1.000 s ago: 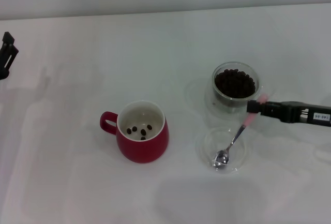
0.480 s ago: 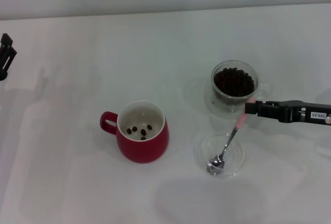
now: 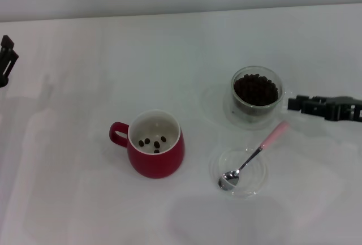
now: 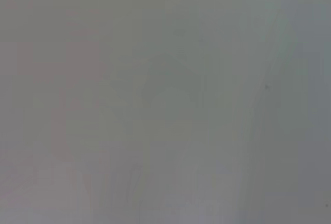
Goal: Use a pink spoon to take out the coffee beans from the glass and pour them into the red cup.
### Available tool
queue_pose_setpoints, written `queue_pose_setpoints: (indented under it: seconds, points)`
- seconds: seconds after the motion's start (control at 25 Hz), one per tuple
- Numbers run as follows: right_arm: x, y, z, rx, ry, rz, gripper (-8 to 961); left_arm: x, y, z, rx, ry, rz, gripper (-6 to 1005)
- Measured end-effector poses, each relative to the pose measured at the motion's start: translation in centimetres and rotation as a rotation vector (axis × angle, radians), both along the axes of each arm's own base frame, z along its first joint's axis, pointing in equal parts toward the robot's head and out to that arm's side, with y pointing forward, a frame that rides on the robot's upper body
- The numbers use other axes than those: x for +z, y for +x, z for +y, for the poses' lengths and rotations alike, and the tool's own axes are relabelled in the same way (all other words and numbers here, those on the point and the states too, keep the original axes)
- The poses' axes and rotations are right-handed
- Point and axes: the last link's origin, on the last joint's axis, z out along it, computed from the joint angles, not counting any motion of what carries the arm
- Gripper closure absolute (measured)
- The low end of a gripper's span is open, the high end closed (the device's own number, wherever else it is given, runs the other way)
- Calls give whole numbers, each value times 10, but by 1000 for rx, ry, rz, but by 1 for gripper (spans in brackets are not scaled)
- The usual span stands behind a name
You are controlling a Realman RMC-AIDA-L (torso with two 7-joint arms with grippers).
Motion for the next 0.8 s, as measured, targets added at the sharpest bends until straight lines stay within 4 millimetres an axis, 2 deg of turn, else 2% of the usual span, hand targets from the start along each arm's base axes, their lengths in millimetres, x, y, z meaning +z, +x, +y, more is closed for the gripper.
queue_pose_setpoints:
  seconds: [0.28, 0.52, 0.6, 0.68, 0.8]
  points:
    - [20, 7, 10, 26, 181, -36, 432, 0, 0, 0, -1, 0, -2, 105]
    - [25, 0, 20, 92, 341, -41, 301, -1, 1, 1, -4, -6, -2, 105]
    - [24, -3, 24, 116, 453, -32, 257, -2, 1, 1, -3, -9, -2, 105]
    - [19, -6, 28, 143, 612, -27, 169, -3, 1, 1, 3, -12, -3, 105]
    - [15, -8, 34, 169, 839, -113, 171, -5, -1, -1, 17, -19, -9, 104]
